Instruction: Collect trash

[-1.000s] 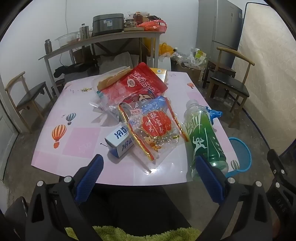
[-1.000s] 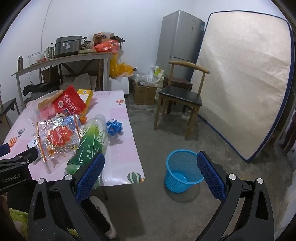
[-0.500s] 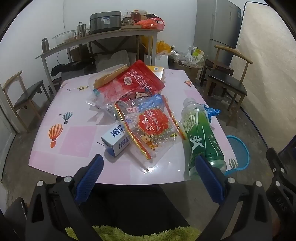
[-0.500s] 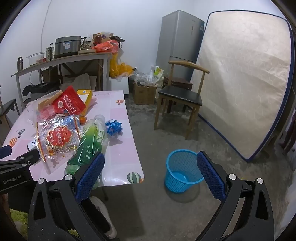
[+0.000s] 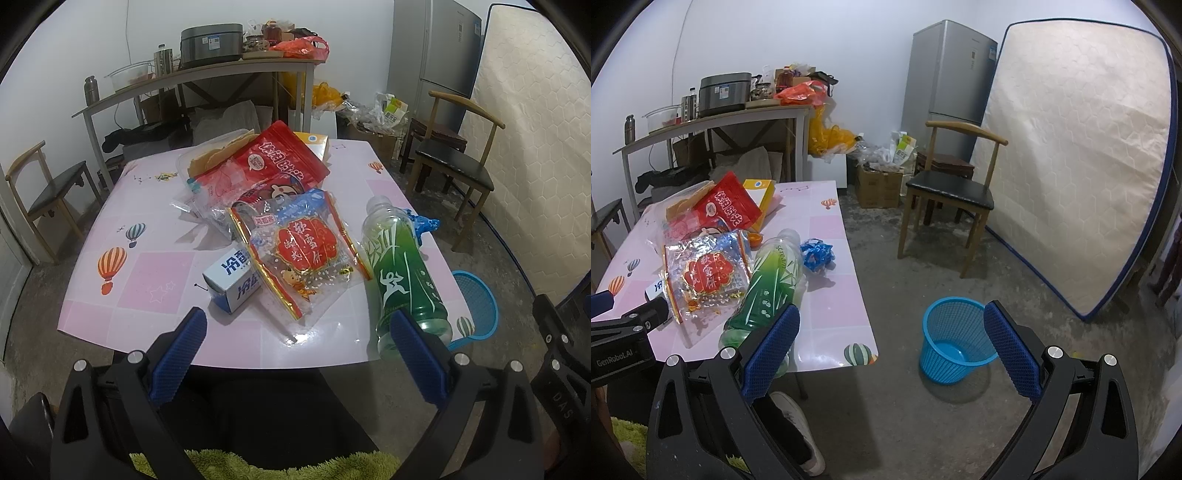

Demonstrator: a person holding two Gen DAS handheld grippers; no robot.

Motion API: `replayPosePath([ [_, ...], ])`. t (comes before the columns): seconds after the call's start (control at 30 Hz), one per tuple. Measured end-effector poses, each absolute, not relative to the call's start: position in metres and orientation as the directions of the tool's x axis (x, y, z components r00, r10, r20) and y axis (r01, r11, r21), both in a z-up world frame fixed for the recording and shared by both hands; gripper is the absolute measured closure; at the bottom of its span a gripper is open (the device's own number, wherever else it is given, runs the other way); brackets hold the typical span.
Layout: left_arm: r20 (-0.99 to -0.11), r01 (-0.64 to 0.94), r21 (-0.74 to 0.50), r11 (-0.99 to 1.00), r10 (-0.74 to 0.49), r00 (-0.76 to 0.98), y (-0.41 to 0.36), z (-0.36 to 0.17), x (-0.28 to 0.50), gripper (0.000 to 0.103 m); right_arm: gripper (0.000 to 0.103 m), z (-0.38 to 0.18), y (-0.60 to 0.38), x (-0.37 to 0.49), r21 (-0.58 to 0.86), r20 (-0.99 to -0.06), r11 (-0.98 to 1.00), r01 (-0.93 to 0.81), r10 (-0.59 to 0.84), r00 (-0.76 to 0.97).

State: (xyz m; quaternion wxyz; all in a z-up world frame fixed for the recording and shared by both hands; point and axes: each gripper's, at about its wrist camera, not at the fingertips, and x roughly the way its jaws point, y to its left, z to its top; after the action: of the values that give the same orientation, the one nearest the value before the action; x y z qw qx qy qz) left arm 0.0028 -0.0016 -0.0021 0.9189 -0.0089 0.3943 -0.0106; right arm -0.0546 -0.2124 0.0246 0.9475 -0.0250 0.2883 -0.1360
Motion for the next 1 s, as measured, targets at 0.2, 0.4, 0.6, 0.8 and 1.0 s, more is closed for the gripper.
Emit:
replayPosePath([
  [0.2,-0.726,0.011,-0.026,1.000,-0.026,0.688,-0.001,-0.002,0.003,0.006,0.007,0.023,-0.212,-0.055,-0.126,-0.539,0.962,0.244,-0.272,0.797],
  [0.4,-0.725,0.011,-0.026,1.000,-0.026,0.688,-0.001,-0.002,0.003,0.006,0.007,0.025,-0.211,-0.055,-0.123,-0.540,0.962,0.243,-0.270,0.797],
  [0.6,-0.725,0.011,-0.026,1.000,-0.026,0.689,-0.001,-0.002,0.003,0.006,0.007,0.028,-0.210,-0.053,-0.123,-0.539,0.962,0.243,-0.271,0.797],
  [0.8,-0.725,0.011,-0.026,1.000,-0.027,0.688,0.000,-0.003,0.003,0.006,0.007,0.031,-0.213,-0.053,-0.123,-0.540,0.962,0.243,-0.271,0.797],
  [1.0,-0.725,0.012,-0.025,1.000,-0.026,0.688,-0.001,-0.003,0.003,0.006,0.007,0.034,-0.214,-0.053,-0.123,-0.540,0.962,0.243,-0.270,0.797],
])
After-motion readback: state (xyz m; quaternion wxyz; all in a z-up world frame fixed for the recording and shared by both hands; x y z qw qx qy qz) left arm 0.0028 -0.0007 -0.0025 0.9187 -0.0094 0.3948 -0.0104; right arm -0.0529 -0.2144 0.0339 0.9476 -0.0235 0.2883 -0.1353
